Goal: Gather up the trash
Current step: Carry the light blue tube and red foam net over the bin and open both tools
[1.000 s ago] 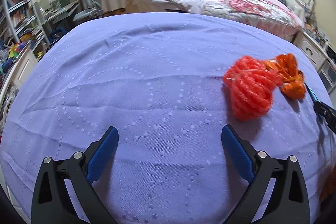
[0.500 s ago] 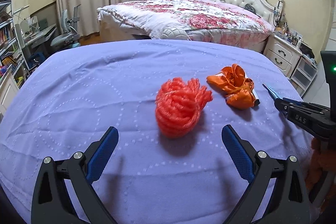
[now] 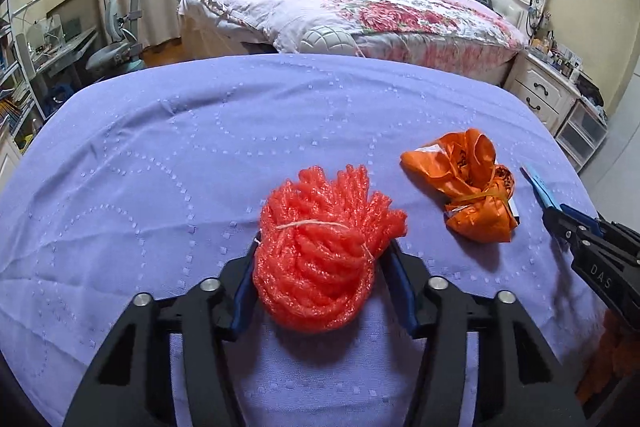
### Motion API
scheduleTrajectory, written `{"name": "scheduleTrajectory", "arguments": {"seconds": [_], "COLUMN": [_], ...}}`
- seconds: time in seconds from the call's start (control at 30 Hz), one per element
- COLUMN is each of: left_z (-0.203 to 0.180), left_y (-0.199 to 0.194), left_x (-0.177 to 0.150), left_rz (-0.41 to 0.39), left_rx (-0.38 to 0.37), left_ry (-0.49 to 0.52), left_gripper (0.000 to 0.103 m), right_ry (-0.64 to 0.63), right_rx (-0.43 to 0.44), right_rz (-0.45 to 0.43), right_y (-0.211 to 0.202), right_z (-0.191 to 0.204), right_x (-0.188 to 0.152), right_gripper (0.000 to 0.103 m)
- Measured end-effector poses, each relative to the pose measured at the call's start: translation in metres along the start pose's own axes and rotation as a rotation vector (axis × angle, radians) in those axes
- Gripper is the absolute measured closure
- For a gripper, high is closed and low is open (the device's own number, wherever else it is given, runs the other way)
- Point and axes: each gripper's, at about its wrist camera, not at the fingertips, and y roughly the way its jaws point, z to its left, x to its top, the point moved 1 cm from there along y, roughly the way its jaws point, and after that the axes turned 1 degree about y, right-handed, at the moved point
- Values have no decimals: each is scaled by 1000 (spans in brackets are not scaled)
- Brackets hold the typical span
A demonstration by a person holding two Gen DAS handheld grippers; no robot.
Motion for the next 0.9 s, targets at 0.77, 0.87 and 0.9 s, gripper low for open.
{"name": "scheduleTrajectory", "arguments": {"seconds": [0.77, 0.87, 0.9], "left_z": [-41, -53, -57], "left_y": [-48, -56, -59], "left_x": [-41, -45, -46], "left_rz": [-68, -80, -87], "left_rx": [-48, -61, -66], "left_ry": [61, 75, 81], "left_gripper": [57, 57, 57], "right_ry": [17, 24, 27], "right_rx": [49, 48, 47], "right_rz": [-25, -36, -40], "right_y": [-48, -58, -62], "right_z": [-10, -15, -17], "right_x": [-51, -61, -64], "right_gripper": [86, 86, 86]}}
